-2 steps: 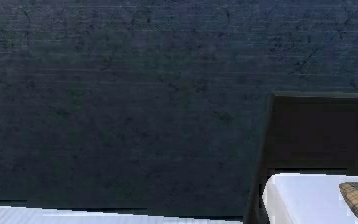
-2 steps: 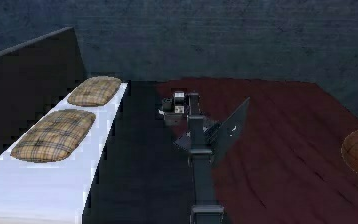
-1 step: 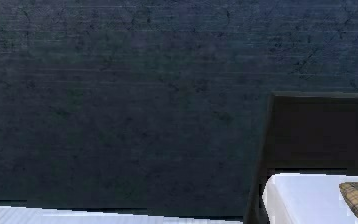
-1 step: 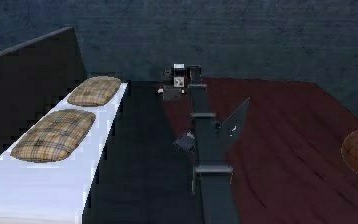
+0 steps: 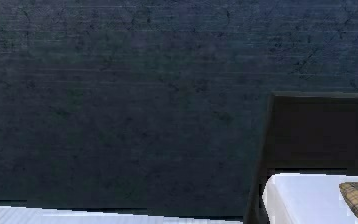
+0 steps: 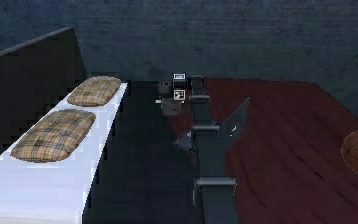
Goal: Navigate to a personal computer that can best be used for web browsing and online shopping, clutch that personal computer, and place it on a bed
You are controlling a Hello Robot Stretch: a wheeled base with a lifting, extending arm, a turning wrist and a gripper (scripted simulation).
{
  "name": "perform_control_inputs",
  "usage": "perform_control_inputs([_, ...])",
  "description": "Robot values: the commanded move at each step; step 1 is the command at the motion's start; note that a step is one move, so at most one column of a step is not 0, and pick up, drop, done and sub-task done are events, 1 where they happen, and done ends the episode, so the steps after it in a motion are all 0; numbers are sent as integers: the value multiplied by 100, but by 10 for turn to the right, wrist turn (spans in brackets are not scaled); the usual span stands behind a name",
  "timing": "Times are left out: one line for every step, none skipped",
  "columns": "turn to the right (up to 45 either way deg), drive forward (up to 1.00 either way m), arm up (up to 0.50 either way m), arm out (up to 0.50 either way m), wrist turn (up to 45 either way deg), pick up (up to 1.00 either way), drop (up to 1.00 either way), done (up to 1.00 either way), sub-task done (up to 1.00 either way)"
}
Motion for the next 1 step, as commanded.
perform_control_inputs([0,0,0,0,0,0,0,100,0])
